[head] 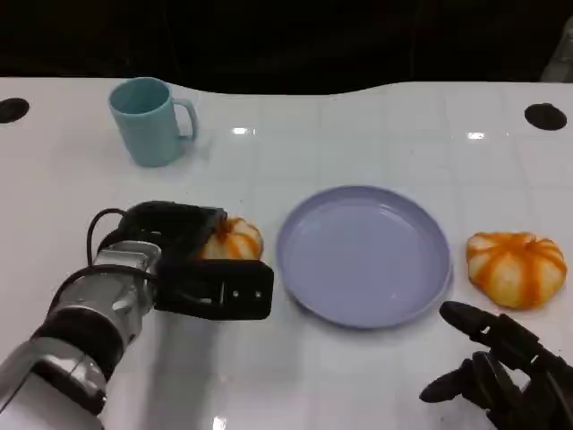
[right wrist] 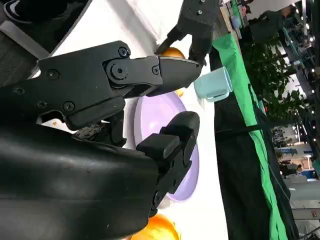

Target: Grasp the bread from the table and place it into the plate.

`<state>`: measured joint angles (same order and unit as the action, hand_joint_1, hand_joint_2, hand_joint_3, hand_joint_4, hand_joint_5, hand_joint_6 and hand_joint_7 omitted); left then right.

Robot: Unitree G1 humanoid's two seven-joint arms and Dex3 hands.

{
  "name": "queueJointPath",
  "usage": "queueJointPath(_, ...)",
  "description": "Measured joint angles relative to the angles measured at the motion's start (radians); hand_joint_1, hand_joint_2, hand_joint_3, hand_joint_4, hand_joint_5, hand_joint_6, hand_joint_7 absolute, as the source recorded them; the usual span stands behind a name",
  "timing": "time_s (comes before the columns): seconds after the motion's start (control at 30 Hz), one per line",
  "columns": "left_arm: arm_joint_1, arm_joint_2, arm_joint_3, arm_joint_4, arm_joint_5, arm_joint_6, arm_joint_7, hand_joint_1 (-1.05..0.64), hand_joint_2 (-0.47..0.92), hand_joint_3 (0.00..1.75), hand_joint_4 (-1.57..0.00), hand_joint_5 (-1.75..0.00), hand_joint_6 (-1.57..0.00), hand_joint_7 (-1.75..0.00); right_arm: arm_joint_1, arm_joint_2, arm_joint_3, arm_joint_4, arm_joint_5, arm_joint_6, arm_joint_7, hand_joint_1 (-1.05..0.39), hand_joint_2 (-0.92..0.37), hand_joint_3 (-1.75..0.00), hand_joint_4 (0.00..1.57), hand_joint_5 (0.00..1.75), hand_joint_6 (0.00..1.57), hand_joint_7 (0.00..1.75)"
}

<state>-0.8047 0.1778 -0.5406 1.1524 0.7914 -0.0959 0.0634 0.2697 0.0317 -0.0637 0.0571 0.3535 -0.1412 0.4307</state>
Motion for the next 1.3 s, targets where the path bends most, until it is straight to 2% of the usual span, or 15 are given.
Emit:
queueJointPath(0.1,-0.005,-0.004,0.024,0.028,-0.044,-0.025,0.043,-0.33,0.92,0.10,-0.89,-0.87,-1.17,-0.10,0.001,0.000,0.000,-0.001,0.001,0.003,0.000,-0.75,-0.92,-0.33,0.68,1.13,0.91,0.38)
queueJointPath(0.23,-0.022,-0.005,0.023,0.045,-0.059,-0.036,0.045,-0.33,0.92,0.10,-0.89,-0.89,-1.19,-0.09,0.001,0.000,0.000,-0.002,0.002,0.010,0.000,-0.75,-0.92,-0.33,0.68,1.13,0.91,0.37)
queueJointPath(0.27,-0.024,-0.006,0.023,0.047,-0.060,-0.037,0.045,-0.24,0.88,0.30,-0.86,-1.31,-1.09,-0.61,0.001,0.000,0.000,-0.002,0.002,0.011,0.000,-0.75,-0.92,-0.34,0.68,1.13,0.90,0.37)
queueJointPath(0.3,-0.021,-0.006,0.028,0.047,-0.066,-0.052,0.082,-0.18,0.80,0.53,-0.85,-1.57,-0.79,-1.28,0.001,0.000,0.000,-0.002,0.002,0.011,0.000,-0.74,-0.92,-0.34,0.68,1.13,0.90,0.37)
queueJointPath(0.33,-0.011,-0.005,0.039,0.044,-0.077,-0.080,0.132,-0.16,0.77,0.61,-0.84,-1.65,-0.69,-1.51,0.000,-0.001,-0.001,-0.002,0.001,0.011,0.000,-0.74,-0.92,-0.34,0.68,1.13,0.90,0.37)
queueJointPath(0.4,0.013,-0.006,0.064,0.033,-0.103,-0.135,0.234,-0.14,0.72,0.68,-0.82,-1.73,-0.59,-1.70,0.000,-0.001,-0.001,-0.002,0.002,0.010,0.000,-0.74,-0.92,-0.34,0.68,1.13,0.90,0.37)
queueJointPath(0.57,0.021,-0.004,0.103,0.013,-0.148,-0.182,0.291,-0.15,0.69,0.80,-0.81,-1.75,-0.58,-1.74,-0.001,-0.002,-0.001,-0.001,0.001,0.011,0.000,-0.75,-0.92,-0.34,0.69,1.13,0.90,0.37)
queueJointPath(0.6,0.021,-0.003,0.108,0.006,-0.157,-0.193,0.293,-0.16,0.63,0.94,-0.82,-1.75,-0.60,-1.75,-0.002,-0.002,-0.001,-0.001,0.001,0.011,0.000,-0.75,-0.92,-0.34,0.69,1.13,0.90,0.37)
queueJointPath(0.63,0.022,-0.003,0.113,-0.004,-0.167,-0.201,0.293,-0.16,0.61,1.00,-0.82,-1.75,-0.60,-1.75,-0.002,-0.002,-0.001,-0.001,0.001,0.011,0.000,-0.75,-0.92,-0.34,0.69,1.13,0.90,0.37)
queueJointPath(0.8,0.040,-0.006,0.156,-0.102,-0.225,-0.210,0.260,-0.14,0.50,1.18,-0.86,-1.75,-0.65,-1.75,-0.009,-0.002,-0.002,0.005,0.002,0.011,0.000,-0.74,-0.92,-0.34,0.69,1.13,0.91,0.37)
queueJointPath(1.13,0.043,-0.034,0.178,-0.314,-0.254,-0.154,0.188,-0.08,0.45,1.18,-0.88,-1.75,-0.68,-1.75,-0.016,-0.002,-0.002,0.009,0.001,0.010,0.001,-0.75,-0.92,-0.34,0.69,1.14,0.90,0.38)
queueJointPath(1.23,0.035,-0.034,0.164,-0.317,-0.253,-0.200,0.146,-0.11,0.41,1.16,-0.86,-1.75,-0.66,-1.75,-0.016,-0.002,-0.002,0.009,0.001,0.010,0.001,-0.74,-0.92,-0.34,0.69,1.15,0.91,0.38)
queueJointPath(1.3,0.020,-0.037,0.141,-0.317,-0.251,-0.240,0.099,-0.13,0.43,1.17,-0.86,-1.75,-0.68,-1.75,-0.018,-0.002,-0.002,0.010,0.002,0.010,0.003,-0.74,-0.92,-0.34,0.69,1.15,0.90,0.38)
